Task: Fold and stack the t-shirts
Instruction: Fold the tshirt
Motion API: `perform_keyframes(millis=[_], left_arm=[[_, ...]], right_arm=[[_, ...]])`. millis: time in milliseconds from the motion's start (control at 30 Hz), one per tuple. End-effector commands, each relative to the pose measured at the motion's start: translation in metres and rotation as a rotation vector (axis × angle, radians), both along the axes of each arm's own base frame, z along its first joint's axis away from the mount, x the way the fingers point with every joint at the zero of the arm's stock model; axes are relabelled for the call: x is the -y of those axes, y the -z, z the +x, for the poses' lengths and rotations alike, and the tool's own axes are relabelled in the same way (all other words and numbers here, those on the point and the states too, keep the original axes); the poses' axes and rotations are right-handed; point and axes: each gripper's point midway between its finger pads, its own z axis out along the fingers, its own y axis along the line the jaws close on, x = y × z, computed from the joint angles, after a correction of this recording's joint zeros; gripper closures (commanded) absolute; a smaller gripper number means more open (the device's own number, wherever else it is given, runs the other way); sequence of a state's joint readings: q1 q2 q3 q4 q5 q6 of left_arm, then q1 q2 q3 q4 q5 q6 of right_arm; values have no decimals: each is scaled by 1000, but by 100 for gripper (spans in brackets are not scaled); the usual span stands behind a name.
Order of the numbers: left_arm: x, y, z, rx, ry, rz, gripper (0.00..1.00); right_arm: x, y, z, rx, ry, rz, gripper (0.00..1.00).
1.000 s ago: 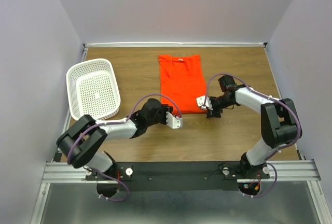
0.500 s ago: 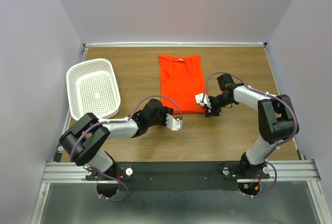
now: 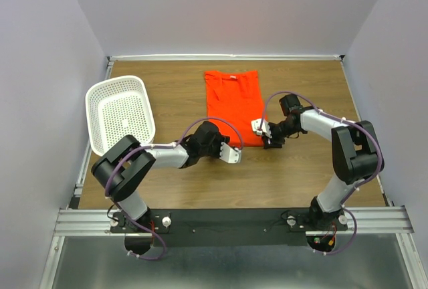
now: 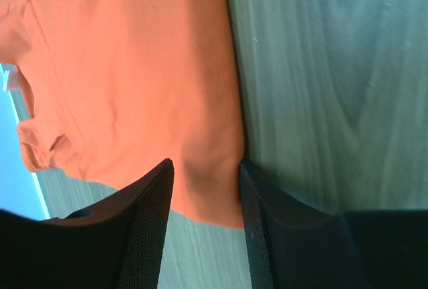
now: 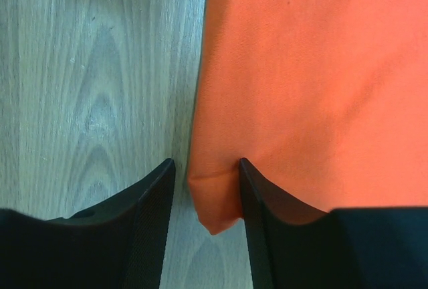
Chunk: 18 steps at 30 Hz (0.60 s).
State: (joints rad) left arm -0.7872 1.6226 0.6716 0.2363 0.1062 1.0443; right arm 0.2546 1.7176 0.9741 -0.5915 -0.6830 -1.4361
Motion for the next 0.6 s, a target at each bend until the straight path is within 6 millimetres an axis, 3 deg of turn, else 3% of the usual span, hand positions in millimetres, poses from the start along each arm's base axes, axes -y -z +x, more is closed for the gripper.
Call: perform_keyframes(millis=[0,133,167,267,533,567], left_arm=[[-11,26,-1,-70,-30,93,53],[-12,26,2,-63,-38,106,65],[-12,25,2,-61,-40,104,75],[-11,21,3,-56,-40,96,86],[-3,4,-4,-47,-7,33,99],[-2,0,-4,-39,-2,22,100]], right_arm=[[-4,2,4,-10,6,5,51],[-4,3,6,-19,18,-2,57],[-4,4,6,-23,21,-4,59],[-4,7,8,-31,29,-18,62],[-6,14,19,-40,95,-57,73],[-7,16,18,-50,102,-63,82]])
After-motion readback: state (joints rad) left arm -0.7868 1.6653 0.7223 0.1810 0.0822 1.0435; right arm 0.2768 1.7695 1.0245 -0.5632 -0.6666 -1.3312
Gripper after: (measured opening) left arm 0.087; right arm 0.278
